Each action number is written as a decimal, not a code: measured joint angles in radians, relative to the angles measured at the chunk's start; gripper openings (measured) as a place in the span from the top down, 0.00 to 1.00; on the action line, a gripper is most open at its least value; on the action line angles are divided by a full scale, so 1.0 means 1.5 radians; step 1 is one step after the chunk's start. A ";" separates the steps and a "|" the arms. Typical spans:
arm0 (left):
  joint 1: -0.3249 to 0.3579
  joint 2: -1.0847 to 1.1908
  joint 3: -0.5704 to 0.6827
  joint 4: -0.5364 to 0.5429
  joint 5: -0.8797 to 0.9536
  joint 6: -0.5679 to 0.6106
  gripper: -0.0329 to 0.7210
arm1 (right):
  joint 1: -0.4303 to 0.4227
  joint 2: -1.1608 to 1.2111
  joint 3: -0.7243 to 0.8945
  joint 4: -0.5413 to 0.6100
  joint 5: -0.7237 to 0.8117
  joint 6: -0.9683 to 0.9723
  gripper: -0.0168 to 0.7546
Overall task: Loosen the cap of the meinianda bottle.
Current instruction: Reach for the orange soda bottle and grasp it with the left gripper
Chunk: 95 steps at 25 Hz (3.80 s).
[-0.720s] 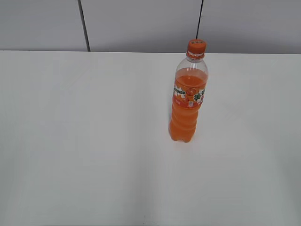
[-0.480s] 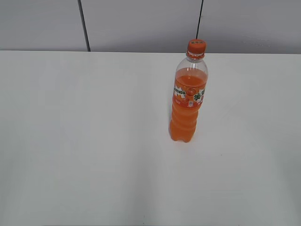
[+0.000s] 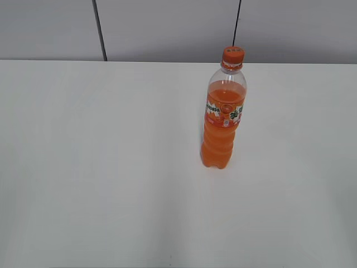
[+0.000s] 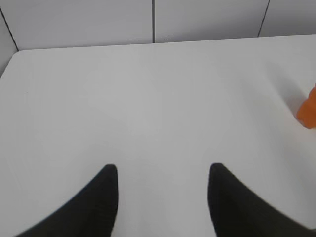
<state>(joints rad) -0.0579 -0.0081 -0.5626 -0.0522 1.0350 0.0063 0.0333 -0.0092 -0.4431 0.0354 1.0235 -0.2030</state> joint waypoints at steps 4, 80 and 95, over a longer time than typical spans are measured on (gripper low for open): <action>0.000 0.000 0.000 0.000 0.000 0.000 0.46 | 0.000 0.000 0.000 0.000 0.000 0.000 0.38; 0.000 0.548 0.128 0.052 -0.933 0.008 0.34 | 0.000 0.000 0.000 0.000 0.000 0.000 0.38; 0.000 0.594 0.135 0.084 -0.959 0.008 0.40 | 0.000 0.000 0.000 -0.001 0.000 0.000 0.38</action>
<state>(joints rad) -0.0579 0.8827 -0.3598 0.0736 -0.4028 0.0179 0.0333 -0.0092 -0.4431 0.0342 1.0235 -0.2030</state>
